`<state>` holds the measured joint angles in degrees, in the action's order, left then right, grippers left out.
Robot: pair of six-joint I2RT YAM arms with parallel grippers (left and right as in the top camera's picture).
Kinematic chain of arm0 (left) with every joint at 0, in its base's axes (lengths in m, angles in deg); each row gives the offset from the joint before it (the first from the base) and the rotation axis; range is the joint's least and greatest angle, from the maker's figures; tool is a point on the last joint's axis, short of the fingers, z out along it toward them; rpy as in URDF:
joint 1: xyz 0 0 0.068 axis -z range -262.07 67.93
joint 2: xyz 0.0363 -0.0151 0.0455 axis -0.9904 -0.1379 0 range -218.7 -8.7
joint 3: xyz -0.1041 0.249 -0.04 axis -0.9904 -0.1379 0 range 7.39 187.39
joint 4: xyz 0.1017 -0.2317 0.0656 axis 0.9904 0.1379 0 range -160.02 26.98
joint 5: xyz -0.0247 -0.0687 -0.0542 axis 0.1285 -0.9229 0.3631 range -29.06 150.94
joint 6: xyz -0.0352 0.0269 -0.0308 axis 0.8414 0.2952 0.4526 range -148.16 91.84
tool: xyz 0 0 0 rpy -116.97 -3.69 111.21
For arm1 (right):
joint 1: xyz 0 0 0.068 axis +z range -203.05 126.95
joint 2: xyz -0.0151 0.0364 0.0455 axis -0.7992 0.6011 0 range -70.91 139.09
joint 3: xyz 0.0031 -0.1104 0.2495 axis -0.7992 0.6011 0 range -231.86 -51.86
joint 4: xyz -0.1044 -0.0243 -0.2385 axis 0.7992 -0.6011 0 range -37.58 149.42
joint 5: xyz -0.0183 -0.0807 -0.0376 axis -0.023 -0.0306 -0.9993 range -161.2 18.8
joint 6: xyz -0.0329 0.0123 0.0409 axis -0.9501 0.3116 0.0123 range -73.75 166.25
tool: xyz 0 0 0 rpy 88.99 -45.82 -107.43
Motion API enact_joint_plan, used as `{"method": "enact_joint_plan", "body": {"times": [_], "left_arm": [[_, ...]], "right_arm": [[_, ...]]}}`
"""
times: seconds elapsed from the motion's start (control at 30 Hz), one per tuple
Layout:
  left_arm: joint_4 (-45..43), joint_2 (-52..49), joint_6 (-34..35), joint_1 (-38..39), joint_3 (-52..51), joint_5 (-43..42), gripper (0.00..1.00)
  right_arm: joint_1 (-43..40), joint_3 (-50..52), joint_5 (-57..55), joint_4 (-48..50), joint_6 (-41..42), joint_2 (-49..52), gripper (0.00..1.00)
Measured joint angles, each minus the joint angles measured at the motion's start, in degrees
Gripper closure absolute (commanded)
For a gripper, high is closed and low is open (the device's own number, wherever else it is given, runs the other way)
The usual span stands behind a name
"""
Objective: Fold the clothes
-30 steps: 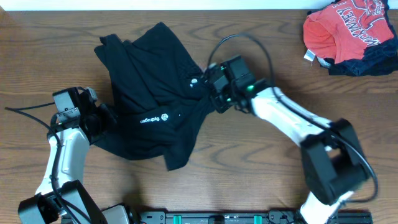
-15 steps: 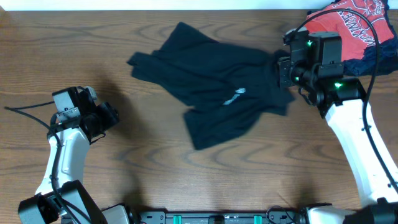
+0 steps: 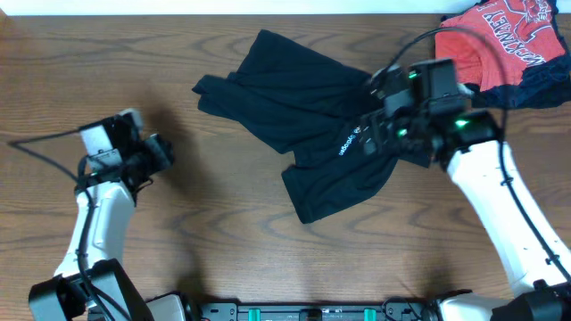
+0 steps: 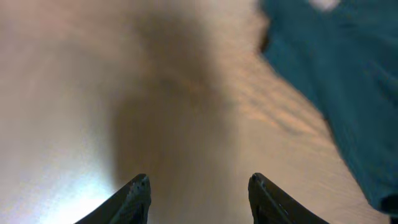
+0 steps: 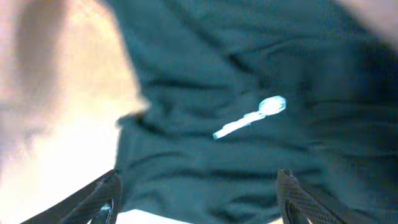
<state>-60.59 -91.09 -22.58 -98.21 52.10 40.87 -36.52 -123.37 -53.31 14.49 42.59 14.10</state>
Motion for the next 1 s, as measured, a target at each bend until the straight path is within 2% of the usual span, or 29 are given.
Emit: {"method": "enact_joint_plan", "body": {"times": [0.17, 0.37, 0.53, 0.73, 1.0], "left_arm": [[-6.01, -1.42, -2.36, 5.25, 0.55, 2.12, 0.47], [-3.85, -13.09, -3.08, 9.27, 8.98, 3.54, 0.47], [-2.38, -24.06, -3.10, 12.59, 21.20, 4.02, 0.47], [-2.80, -31.85, -3.10, 15.47, 32.54, 5.42, 0.47], [-3.06, -37.99, 0.07, 16.04, 35.93, 9.22, 0.47]], "right_arm": [[5.88, 0.00, -0.09, -5.42, -0.48, 0.00, 0.23], [7.39, 0.00, -0.57, -9.31, -0.33, 0.00, 0.24], [8.00, 0.00, -1.01, -9.77, -0.11, 0.00, 0.24], [7.98, 0.00, -1.60, -9.66, 0.42, 0.00, 0.23], [7.98, 0.00, -2.51, -8.76, 0.63, 0.00, 0.22]]}}
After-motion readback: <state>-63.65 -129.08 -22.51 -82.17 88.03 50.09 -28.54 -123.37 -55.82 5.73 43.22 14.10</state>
